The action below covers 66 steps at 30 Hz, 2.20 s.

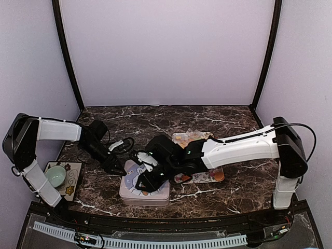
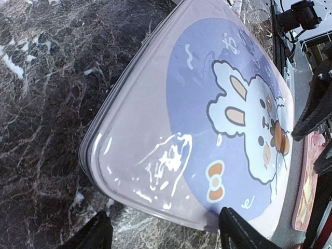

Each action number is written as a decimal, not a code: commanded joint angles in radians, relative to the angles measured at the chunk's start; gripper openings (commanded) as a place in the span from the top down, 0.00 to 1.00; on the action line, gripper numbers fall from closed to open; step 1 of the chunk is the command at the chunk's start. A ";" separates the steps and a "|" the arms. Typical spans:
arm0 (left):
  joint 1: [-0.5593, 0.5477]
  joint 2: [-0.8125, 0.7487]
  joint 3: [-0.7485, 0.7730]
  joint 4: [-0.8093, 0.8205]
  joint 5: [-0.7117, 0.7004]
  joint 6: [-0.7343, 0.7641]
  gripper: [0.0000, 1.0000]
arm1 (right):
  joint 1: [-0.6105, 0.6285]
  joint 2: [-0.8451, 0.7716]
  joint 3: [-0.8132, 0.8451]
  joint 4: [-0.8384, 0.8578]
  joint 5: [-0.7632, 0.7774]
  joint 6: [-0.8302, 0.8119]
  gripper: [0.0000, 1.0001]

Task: Pack the cookies
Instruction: Press the box lid onto the packing box, then reset both arms

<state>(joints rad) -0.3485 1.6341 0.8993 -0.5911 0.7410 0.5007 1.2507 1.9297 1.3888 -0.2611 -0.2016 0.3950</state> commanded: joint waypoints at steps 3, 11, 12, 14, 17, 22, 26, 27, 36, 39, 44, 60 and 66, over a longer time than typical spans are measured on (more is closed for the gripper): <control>0.042 -0.043 0.016 -0.088 -0.035 0.052 0.26 | 0.004 -0.046 -0.014 0.108 0.001 0.018 0.62; 0.141 -0.128 0.025 -0.148 0.088 0.131 0.20 | 0.039 0.102 0.138 0.051 0.000 -0.029 0.64; 0.157 -0.136 0.029 -0.150 0.099 0.133 0.19 | 0.044 0.125 0.163 0.040 -0.001 -0.034 0.64; 0.185 -0.146 0.039 -0.145 0.108 0.126 0.17 | 0.055 0.177 0.235 -0.015 0.012 -0.048 0.65; 0.227 -0.143 0.064 -0.141 0.122 0.105 0.16 | 0.067 0.259 0.316 -0.133 0.026 -0.069 0.67; 0.333 -0.126 0.133 -0.131 0.202 0.046 0.12 | 0.075 0.282 0.275 -0.160 0.064 -0.071 0.68; 0.376 -0.125 0.175 -0.106 0.226 0.001 0.11 | 0.076 0.315 0.271 -0.227 0.100 -0.096 0.69; 0.379 -0.128 0.181 -0.098 0.226 -0.007 0.11 | 0.077 0.320 0.266 -0.234 0.109 -0.100 0.70; 0.393 -0.166 0.141 0.038 0.171 -0.116 0.03 | 0.053 0.199 0.313 -0.224 0.171 -0.109 0.49; 0.394 -0.171 0.135 0.085 0.139 -0.153 0.01 | 0.028 0.097 0.338 -0.157 0.147 -0.080 0.28; 0.397 -0.168 0.132 0.154 0.099 -0.187 0.01 | -0.032 -0.055 0.342 -0.090 0.121 -0.044 0.00; 0.400 -0.094 -0.025 0.633 -0.248 -0.375 0.01 | -0.550 -0.917 -0.759 0.612 1.145 -0.087 0.00; 0.401 -0.064 -0.185 0.957 -0.422 -0.351 0.01 | -0.739 -1.049 -1.177 1.122 1.219 -0.375 0.00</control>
<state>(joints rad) 0.0441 1.5482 0.8097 0.0990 0.4679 0.1497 0.6022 0.8997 0.3111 0.4782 0.8486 0.1867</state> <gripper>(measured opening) 0.988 0.998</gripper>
